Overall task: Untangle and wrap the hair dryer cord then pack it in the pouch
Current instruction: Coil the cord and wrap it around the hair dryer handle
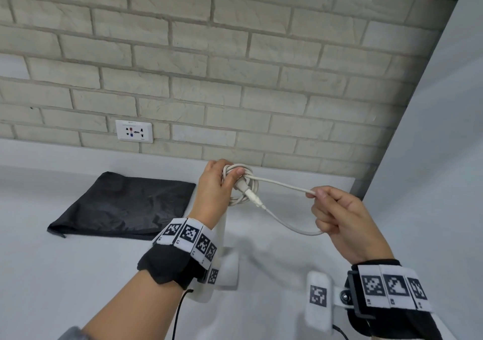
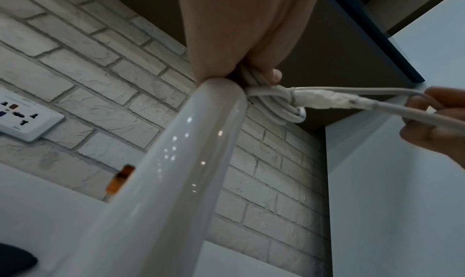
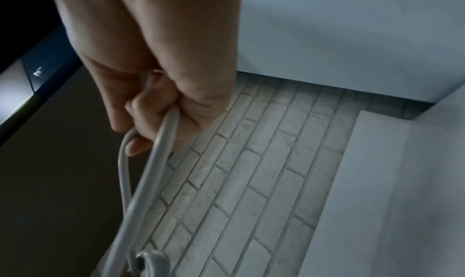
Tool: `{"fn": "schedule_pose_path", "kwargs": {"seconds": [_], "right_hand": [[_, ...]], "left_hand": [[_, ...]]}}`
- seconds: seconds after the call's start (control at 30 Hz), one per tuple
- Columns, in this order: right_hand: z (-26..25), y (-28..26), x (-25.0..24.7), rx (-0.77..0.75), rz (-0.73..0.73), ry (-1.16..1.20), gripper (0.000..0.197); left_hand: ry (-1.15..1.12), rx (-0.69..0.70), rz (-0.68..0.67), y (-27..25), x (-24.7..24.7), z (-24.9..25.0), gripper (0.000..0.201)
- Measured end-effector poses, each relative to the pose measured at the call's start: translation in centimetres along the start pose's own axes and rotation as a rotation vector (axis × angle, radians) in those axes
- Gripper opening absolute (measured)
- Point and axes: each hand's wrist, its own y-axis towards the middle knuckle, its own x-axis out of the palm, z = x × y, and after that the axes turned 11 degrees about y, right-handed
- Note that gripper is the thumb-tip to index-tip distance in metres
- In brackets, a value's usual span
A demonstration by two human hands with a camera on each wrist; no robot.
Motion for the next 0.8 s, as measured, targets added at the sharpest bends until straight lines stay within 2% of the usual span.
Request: {"fn": "schedule_pose_path", "kwargs": {"seconds": [0.07, 0.17, 0.23, 0.33, 0.43, 0.5, 0.63, 0.7, 0.8], "right_hand": [[-0.4, -0.2, 0.6, 0.029, -0.054, 0.073, 0.044], [-1.6, -0.6, 1.6, 0.086, -0.083, 0.025, 0.028], [-1.8, -0.7, 1.6, 0.062, -0.066, -0.143, 0.019], [-0.3, -0.3, -0.1, -0.021, -0.002, -0.449, 0.020], [2.3, 0.1, -1.7, -0.037, 0.013, -0.695, 0.021], [3.9, 0.3, -1.6, -0.008, -0.047, -0.771, 0.021], [5.4, 0.6, 0.8, 0.050, -0.201, -0.679, 0.017], [5.5, 1.1, 1.4, 0.007, -0.157, -0.647, 0.019], [6.3, 2.6, 1.3, -0.072, 0.002, -0.644, 0.022]], "left_hand": [[-0.023, -0.022, -0.036, 0.0, 0.0, 0.1, 0.016], [-0.131, -0.078, -0.051, -0.1, -0.2, 0.2, 0.019], [-0.211, -0.150, -0.033, 0.0, -0.3, 0.1, 0.022], [-0.328, -0.231, -0.028, 0.2, -0.5, -0.1, 0.025], [-0.356, -0.235, -0.060, 0.1, -0.5, 0.2, 0.025], [-0.352, -0.232, -0.074, 0.0, -0.6, 0.3, 0.026], [-0.341, -0.229, -0.077, -0.2, -0.9, 0.4, 0.027], [-0.357, -0.232, -0.081, -0.4, -1.1, 0.5, 0.026], [-0.429, -0.213, -0.120, -0.7, -1.3, 0.6, 0.018]]}}
